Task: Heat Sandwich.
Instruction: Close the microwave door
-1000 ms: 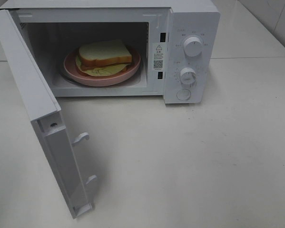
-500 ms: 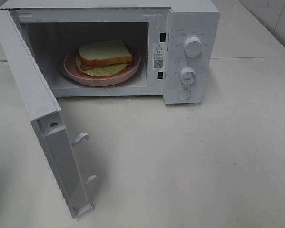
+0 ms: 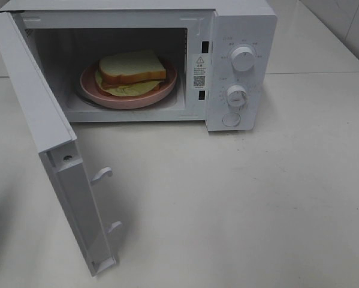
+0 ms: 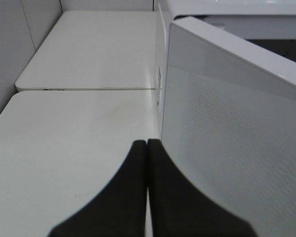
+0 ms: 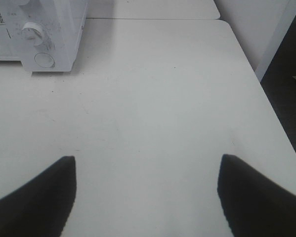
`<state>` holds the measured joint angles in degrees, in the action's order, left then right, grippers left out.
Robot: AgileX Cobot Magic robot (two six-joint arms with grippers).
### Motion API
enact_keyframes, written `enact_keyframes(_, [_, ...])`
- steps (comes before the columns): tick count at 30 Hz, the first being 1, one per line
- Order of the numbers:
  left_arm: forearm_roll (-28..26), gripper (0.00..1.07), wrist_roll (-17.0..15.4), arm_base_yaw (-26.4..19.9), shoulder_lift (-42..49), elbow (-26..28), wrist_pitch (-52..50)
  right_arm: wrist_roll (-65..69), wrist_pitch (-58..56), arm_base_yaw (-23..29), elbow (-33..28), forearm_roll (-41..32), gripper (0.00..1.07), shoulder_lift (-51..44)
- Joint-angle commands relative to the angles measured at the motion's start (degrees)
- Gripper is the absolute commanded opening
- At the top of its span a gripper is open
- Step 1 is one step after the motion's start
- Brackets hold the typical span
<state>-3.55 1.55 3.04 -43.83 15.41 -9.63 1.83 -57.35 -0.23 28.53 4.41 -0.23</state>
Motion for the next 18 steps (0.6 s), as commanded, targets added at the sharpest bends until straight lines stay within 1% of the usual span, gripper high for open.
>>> enact_keyframes(1, [0.1,0.00,-0.1,-0.1,-3.6,-0.7,-8.5,0.3,0.4,-0.3,-0.1,-0.1,0.76,-1.6])
enact_keyframes(3, [0.2,0.00,-0.1,-0.1,-8.2,-0.7,-13.1,0.3,0.4,-0.3,-0.1,-0.1,0.76,-1.6])
enact_keyframes(4, [0.2,0.00,-0.1,-0.1,-8.2,-0.7,-13.1,0.3,0.4,-0.3,-0.1,-0.1,0.76,-1.6])
enact_keyframes(7, [1.0,0.00,-0.1,-0.1,-14.1,-0.7,-19.5,0.3,0.4,-0.3,-0.1,-0.1,0.76,-1.6])
enact_keyframes(8, [1.0,0.00,-0.1,-0.1,-14.1,-0.7,-19.5,0.3,0.4,-0.3,-0.1,-0.1,0.76,-1.6])
enact_keyframes(10, [2.4,0.00,-0.4,-0.1,-16.7,-0.7,-22.5,0.3,0.4,-0.3,-0.1,-0.1,0.76,-1.6])
enact_keyframes(11, [4.8,0.00,-1.1,0.0,-19.1,-0.7,-24.7,0.3,0.4,-0.3,-0.1,-0.1,0.76,-1.6])
enact_keyframes(12, [6.1,0.00,-1.5,0.0,-20.3,-0.7,-25.6,0.3,0.4,-0.3,-0.1,-0.1,0.76,-1.6])
enact_keyframes(13, [6.1,0.00,-1.5,0.0,-20.3,-0.7,-25.6,0.3,0.4,-0.3,-0.1,-0.1,0.76,-1.6])
enact_keyframes(15, [8.7,0.00,-3.7,0.1,-22.5,-0.7,-26.9,0.3,0.4,-0.3,-0.1,-0.1,0.76,-1.6])
enact_keyframes(16, [11.0,0.00,-5.7,0.1,-24.4,-0.7,-28.9,0.3,0.4,-0.3,-0.1,-0.1,0.76,-1.6])
enact_keyframes(17, [11.0,0.00,-5.7,0.1,-24.4,-0.7,-28.9,0.3,0.4,-0.3,-0.1,-0.1,0.76,-1.6])
enact_keyframes(18, [12.0,0.00,-6.6,0.1,-25.4,-0.7,-30.0,0.3,0.4,-0.3,-0.1,-0.1,0.76,-1.6])
